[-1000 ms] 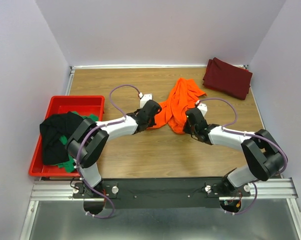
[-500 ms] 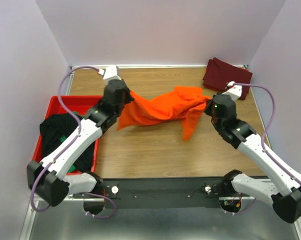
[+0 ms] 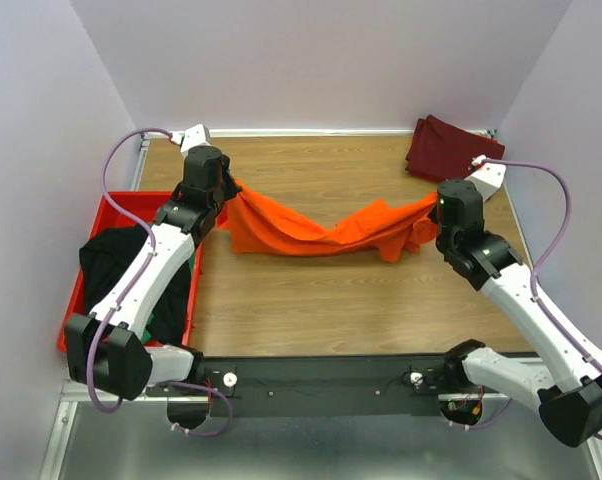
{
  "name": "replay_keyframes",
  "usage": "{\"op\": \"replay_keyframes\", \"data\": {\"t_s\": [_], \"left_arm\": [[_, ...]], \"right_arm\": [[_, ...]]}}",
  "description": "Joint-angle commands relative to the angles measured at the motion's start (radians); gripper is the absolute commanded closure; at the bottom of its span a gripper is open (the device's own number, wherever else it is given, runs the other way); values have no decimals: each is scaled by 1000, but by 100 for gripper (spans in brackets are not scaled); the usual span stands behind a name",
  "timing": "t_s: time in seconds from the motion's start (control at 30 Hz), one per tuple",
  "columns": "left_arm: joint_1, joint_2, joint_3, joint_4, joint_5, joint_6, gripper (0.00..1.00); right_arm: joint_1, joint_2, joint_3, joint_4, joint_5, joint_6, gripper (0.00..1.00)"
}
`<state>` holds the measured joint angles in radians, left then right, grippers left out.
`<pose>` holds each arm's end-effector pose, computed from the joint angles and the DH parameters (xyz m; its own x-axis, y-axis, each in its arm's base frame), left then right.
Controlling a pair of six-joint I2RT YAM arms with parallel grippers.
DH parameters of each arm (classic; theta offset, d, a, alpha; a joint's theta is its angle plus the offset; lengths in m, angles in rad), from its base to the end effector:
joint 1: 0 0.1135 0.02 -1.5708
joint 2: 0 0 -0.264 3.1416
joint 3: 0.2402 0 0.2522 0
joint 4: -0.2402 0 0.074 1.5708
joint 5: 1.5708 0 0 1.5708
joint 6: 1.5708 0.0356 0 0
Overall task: Fold and stack the t-shirts
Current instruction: Flatten the tshirt out
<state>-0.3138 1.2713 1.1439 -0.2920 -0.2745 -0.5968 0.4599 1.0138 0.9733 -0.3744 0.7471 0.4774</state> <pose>0.2803 -0.0808 0.3500 -0.3550 -0.4535 -0.8175 -0.1667 0.8911 -0.4220 0.2072 0.0756 0.3473 -0.2144 0.2700 -0.9387 0.3717 0.9113 0.1772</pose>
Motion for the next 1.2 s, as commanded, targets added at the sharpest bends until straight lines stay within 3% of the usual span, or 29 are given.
{"op": "replay_keyframes", "data": {"t_s": [0.0, 0.53, 0.73, 0.8, 0.87, 0.9, 0.93, 1.0, 1.03, 1.07, 1.17], "left_arm": [[12, -39, 40, 1, 46, -8, 100], [25, -230, 109, -79, 43, 18, 100], [59, -71, 83, -24, 138, 0, 100], [77, 20, 59, 26, 187, -9, 100], [93, 127, 54, 69, 221, -34, 99], [97, 192, 62, 74, 250, -35, 92], [99, 215, 65, 82, 264, -37, 77], [99, 234, 60, 111, 299, -43, 62], [99, 231, 53, 122, 304, -43, 58], [99, 223, 48, 129, 301, -41, 52], [99, 188, 14, 97, 221, -26, 48]], "right_arm": [[-23, -35, 39, -17, 58, -8, 99], [-21, -205, 169, -41, 35, -46, 95], [-24, 1, 153, -37, -17, -34, 91], [-62, 96, 154, -18, -92, -34, 89], [-197, 288, 156, 21, -271, -20, 85], [-229, 331, 160, 44, -307, -4, 75], [-259, 376, 174, 55, -334, 0, 68], [-305, 467, 195, 60, -390, 0, 53], [-309, 482, 205, 58, -394, 1, 40], [-313, 483, 202, 60, -400, 1, 32], [-311, 444, 162, 65, -440, 12, 23]]}}
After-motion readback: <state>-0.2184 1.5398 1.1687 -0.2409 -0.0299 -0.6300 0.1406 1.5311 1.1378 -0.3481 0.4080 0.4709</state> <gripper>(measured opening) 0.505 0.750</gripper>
